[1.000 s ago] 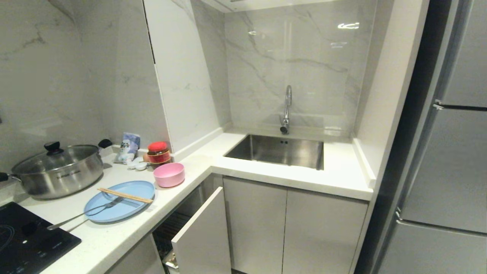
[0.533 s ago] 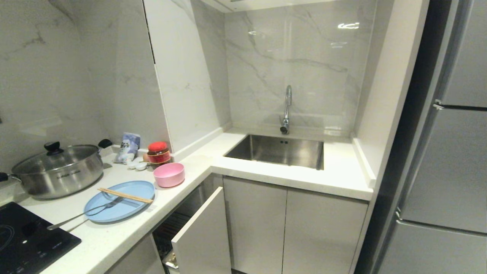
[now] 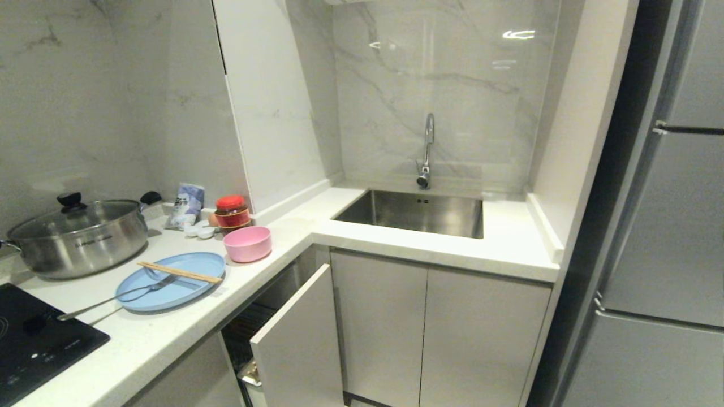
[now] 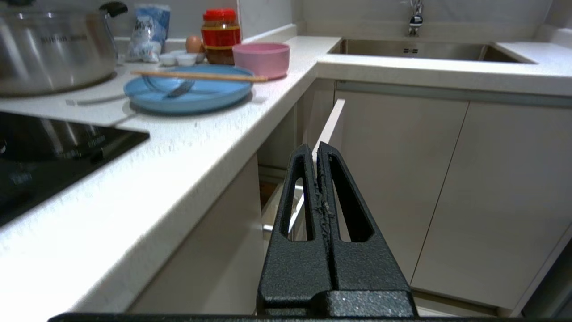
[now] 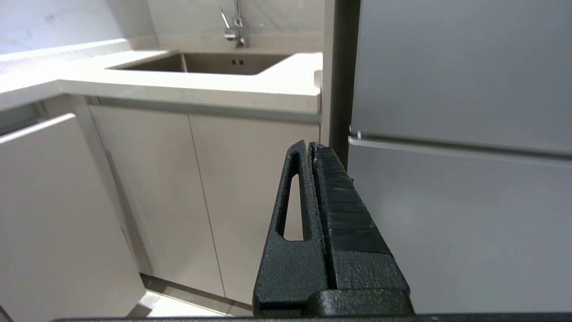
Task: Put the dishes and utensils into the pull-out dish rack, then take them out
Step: Open the cupboard
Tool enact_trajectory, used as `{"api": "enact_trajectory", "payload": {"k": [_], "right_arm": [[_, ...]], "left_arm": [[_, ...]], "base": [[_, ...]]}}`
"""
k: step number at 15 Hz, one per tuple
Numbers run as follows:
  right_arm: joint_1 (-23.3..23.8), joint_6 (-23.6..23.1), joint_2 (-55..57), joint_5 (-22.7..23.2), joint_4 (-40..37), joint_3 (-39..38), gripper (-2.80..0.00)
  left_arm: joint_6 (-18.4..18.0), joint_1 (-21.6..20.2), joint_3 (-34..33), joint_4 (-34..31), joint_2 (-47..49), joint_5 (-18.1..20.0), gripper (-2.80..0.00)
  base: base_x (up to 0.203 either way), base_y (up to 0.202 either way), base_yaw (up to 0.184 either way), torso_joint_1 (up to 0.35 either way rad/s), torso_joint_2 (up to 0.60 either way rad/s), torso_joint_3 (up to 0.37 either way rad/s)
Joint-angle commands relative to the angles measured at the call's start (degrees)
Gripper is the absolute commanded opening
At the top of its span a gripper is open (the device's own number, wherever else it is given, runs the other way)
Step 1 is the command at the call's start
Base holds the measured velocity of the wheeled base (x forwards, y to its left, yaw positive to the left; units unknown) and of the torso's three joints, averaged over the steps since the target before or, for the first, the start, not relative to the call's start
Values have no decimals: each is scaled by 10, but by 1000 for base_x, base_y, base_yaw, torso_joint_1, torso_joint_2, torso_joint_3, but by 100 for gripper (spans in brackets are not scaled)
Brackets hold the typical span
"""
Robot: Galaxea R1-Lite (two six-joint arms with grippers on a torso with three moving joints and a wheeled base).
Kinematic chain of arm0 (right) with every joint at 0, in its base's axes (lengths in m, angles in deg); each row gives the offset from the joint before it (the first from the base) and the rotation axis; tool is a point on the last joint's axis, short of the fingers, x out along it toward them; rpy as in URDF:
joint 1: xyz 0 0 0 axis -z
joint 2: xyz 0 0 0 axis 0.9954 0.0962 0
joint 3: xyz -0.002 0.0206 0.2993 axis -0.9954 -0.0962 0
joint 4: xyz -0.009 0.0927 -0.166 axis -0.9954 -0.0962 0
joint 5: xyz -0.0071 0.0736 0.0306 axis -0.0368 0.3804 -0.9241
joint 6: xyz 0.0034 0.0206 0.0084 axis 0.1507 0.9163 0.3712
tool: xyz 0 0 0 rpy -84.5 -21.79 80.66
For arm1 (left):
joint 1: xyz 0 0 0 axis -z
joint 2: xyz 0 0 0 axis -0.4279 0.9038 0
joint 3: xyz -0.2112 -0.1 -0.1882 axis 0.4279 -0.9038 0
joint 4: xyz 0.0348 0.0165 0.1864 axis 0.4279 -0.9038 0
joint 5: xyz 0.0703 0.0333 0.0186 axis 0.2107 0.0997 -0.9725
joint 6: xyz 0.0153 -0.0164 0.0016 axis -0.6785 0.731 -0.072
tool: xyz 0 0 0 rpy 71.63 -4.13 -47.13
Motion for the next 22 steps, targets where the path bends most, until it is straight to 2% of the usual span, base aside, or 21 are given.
{"api": "enact_trajectory", "payload": {"k": [1, 11, 22], "right_arm": [[0, 0, 0, 0, 1, -15, -280], [0, 0, 0, 0, 0, -15, -280], [0, 0, 0, 0, 0, -15, -280]], "left_arm": [[0, 0, -4, 0, 0, 1, -280], [0, 0, -3, 0, 0, 1, -280], [0, 0, -4, 0, 0, 1, -280]], "base": [[0, 0, 0, -242, 539, 294], [0, 0, 0, -224, 499, 272], [0, 0, 0, -18, 45, 26]]}}
